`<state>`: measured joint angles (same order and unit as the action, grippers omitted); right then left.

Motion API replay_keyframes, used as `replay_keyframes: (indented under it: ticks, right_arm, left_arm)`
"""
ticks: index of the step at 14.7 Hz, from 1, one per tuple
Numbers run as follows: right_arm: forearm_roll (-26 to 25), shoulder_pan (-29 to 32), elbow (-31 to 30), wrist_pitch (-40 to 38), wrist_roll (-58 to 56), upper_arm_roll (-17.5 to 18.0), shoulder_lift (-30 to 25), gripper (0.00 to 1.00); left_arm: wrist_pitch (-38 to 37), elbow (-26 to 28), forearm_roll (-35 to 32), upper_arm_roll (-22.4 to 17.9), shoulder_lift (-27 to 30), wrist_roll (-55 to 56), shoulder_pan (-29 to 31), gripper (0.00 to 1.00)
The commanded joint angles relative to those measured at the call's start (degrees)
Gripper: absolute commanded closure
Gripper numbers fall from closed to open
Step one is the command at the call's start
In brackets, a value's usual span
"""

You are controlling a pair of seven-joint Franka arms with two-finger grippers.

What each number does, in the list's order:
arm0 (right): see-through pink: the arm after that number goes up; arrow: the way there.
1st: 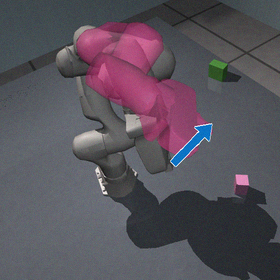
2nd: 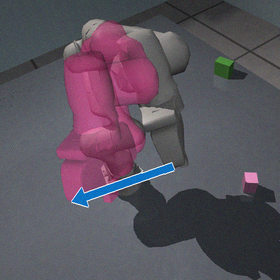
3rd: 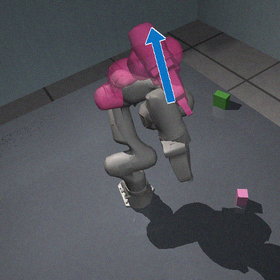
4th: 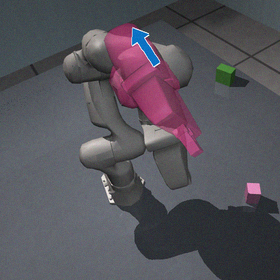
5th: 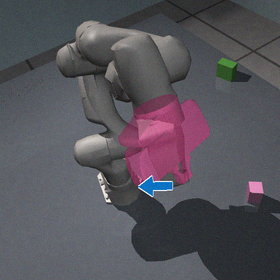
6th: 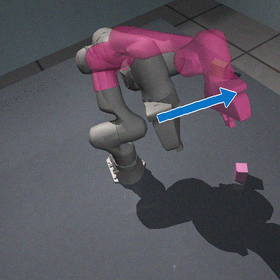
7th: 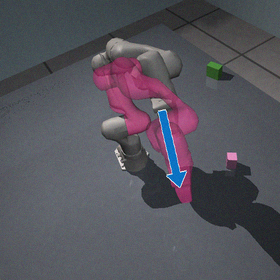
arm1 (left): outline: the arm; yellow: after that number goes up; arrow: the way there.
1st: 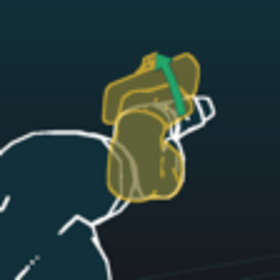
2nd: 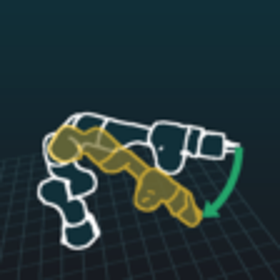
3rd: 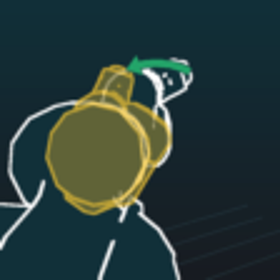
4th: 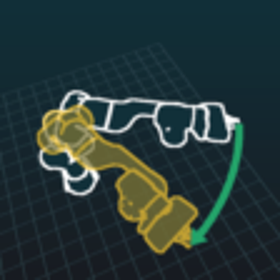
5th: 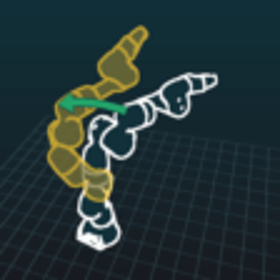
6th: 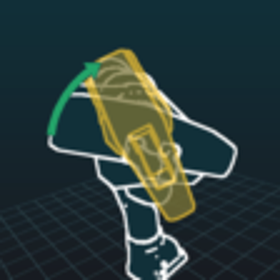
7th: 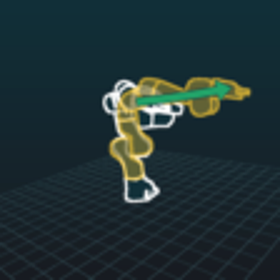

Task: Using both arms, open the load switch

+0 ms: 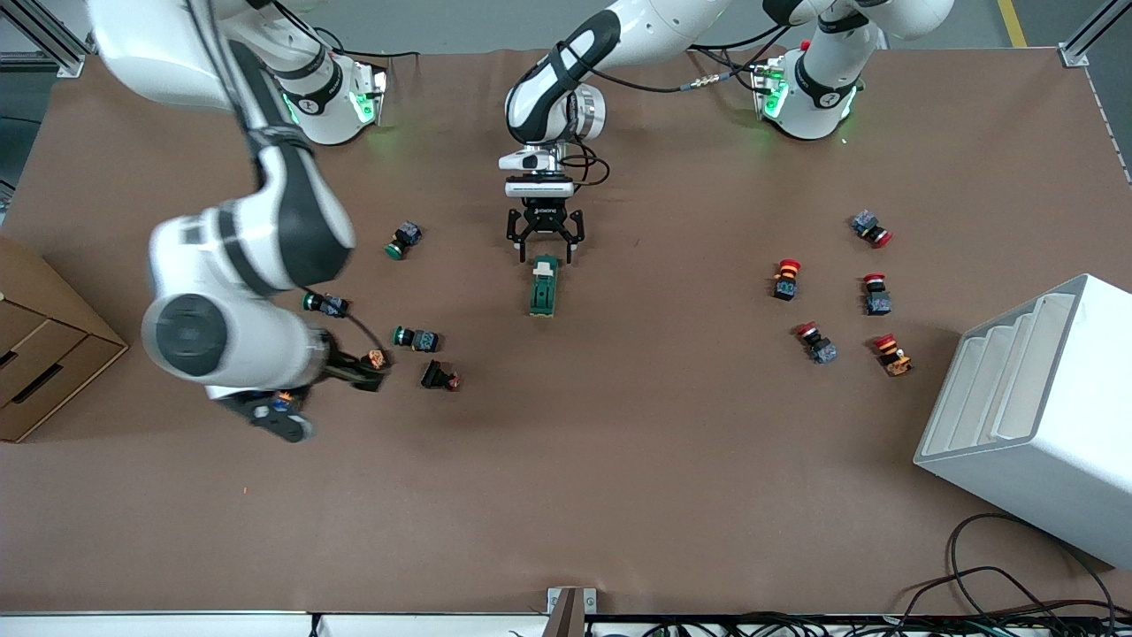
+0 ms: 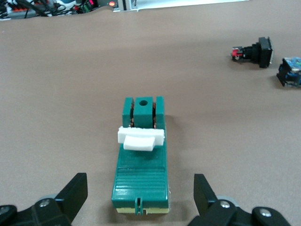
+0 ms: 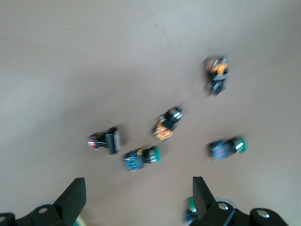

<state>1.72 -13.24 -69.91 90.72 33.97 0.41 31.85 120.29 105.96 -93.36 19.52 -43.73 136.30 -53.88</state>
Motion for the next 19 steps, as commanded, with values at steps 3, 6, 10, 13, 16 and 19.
replay_keyframes:
  ticks: [3, 6, 10, 13, 16, 19]
  right_arm:
    - [-2.2, 12.2, -5.3, -4.8, -26.3, 1.3, -10.0, 0.00]
    - [-2.7, 17.1, -4.7, -7.4, -32.7, 1.3, -12.2, 0.00]
    - [-3.3, 19.5, 0.3, -11.8, -34.0, 1.3, -11.8, 0.00]
    - [-2.7, 20.7, 0.7, -12.1, -35.4, 1.4, -11.8, 0.00]
    - [-2.2, 20.1, 0.7, -16.2, -35.6, 1.9, -12.1, 0.00]
    - [-1.5, 20.5, 0.2, -16.8, -36.0, 1.8, -14.8, 0.00]
  left_arm:
    - [0.3, -2.1, 11.7, 0.3, 4.6, -8.5, 0.4, 0.01]
    - [0.3, -4.0, 22.6, 0.2, 9.0, -17.3, 1.7, 0.01]
    - [0.2, -4.5, 35.7, 0.3, 16.0, -31.1, 6.8, 0.01]
    - [-0.6, -5.3, 50.6, -0.2, 22.3, -42.8, 12.0, 0.01]
    - [-10.9, -15.4, 62.9, -0.4, 23.4, -61.3, 21.0, 0.00]
    - [-20.4, -24.6, 68.3, -0.4, 22.8, -73.9, 29.4, 0.00]
